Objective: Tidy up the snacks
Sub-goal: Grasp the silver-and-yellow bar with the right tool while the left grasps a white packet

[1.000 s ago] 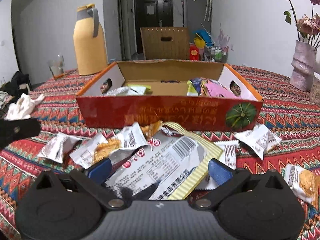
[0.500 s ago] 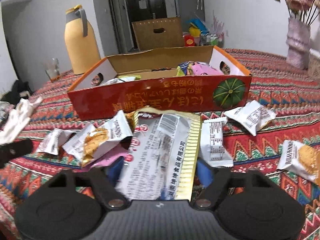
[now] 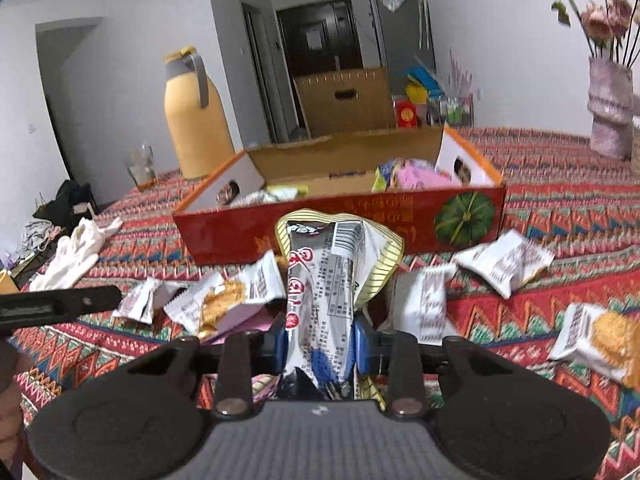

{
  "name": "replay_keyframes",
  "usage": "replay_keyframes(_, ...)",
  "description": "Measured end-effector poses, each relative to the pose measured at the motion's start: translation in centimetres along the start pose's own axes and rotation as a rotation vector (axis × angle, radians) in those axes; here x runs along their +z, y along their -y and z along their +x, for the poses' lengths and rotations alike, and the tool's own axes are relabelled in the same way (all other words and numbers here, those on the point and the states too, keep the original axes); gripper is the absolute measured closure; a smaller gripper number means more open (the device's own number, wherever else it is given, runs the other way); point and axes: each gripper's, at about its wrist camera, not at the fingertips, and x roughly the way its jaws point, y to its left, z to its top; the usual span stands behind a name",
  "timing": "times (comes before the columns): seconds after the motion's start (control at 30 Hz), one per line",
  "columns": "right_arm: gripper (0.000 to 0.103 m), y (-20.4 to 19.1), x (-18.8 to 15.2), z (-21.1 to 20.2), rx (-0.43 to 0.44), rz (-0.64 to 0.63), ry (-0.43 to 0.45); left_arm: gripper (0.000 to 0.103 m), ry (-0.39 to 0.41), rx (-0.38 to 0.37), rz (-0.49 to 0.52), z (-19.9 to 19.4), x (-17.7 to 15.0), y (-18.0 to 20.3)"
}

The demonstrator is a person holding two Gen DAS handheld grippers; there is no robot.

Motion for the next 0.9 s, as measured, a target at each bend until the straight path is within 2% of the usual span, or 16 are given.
replay_keyframes(0.13, 0.072, 0.8, 0.6, -0.8, -0.03, -0.011, 0.051, 0.0, -0.043, 0.042, 0.006, 1.7, 0.6, 0.4)
replay_keyframes(0.37, 0.072, 3.0, 1.0, -0.8, -0.077, 0.02, 0.085, 0.001, -0.095, 0.109, 0.011, 4.4, 0.7, 0.7)
replay_keyframes(0.43, 0.072, 3.7, 1.1, -0.7, -0.092, 0.029, 0.089, 0.007, -0.109, 0.107, 0.009, 5.0, 0.7, 0.6)
replay_keyframes(0.57, 0.072, 4.7, 1.1, -0.5, -0.114, 0.043, 0.097, 0.01, -0.111, 0.087, 0.01, 5.6, 0.5, 0.7)
replay_keyframes(0.63, 0.072, 5.0, 0.9, -0.3, -0.119, 0.048, 0.095, 0.02, -0.119, 0.075, 0.013, 5.9, 0.5, 0.8)
replay_keyframes(0.8, 0.072, 5.4, 0.6, 0.0, -0.125, 0.055, 0.089, 0.027, -0.118, 0.057, 0.025, 6.3, 0.4, 1.1)
replay_keyframes(0.9, 0.072, 5.4, 0.4, 0.0, -0.127, 0.055, 0.088, 0.037, -0.108, 0.032, 0.022, 6.2, 0.4, 1.1)
